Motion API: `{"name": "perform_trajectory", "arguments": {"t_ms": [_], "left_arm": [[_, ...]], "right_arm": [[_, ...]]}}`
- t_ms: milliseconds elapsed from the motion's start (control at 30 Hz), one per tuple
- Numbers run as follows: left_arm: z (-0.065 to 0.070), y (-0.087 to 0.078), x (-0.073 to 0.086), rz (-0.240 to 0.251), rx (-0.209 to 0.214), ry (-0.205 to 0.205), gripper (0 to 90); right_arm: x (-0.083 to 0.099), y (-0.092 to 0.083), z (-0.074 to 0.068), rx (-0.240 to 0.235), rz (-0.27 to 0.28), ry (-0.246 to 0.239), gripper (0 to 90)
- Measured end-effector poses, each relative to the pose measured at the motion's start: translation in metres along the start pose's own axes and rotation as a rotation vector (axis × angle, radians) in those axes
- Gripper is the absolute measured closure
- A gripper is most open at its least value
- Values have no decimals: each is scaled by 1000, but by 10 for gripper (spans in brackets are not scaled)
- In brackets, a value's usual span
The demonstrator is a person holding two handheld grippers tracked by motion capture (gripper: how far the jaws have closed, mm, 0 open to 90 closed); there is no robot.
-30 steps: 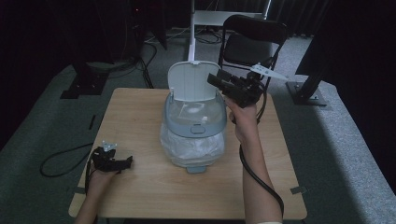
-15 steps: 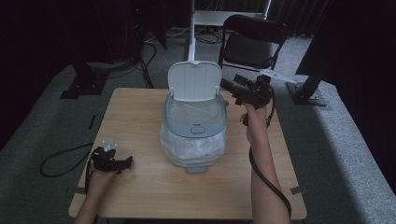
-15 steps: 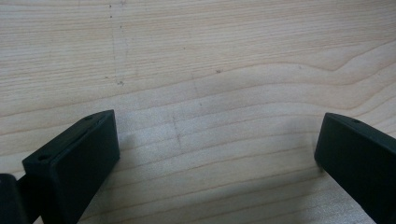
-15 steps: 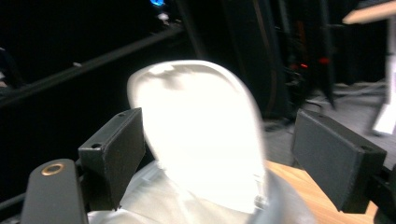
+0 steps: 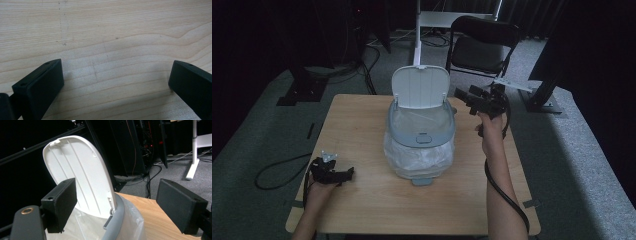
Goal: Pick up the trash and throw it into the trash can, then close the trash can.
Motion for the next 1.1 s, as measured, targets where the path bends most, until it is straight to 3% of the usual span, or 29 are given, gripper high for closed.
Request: {"name": "perform_trajectory", "arguments": {"t_ms": [233,367,500,767,1100], "left_arm": [[0,0,0,0,0,0,7],[0,0,0,0,0,0,7],[0,0,0,-1,0,1,7],[0,0,0,-1,0,2,7],[0,0,0,-1,0,2,7]], "right_arm": [[-5,11,13,18,-22,17,164],[-12,17,24,46,-11,27,164],[-23,21,31,43,9,56,164],[-35,35,31,37,2,72,164],[-39,62,29,4,-64,103,184]]}}
Point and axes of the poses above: each handheld gripper's, and its own axes: y roughly forward along the jaws, x roughly out of its underside, z roughly to its right, the point moved 6 cm from there along y, roughly forward along the jaws, and after that the axes turned 4 degrees about -x, right-handed, at the moved point
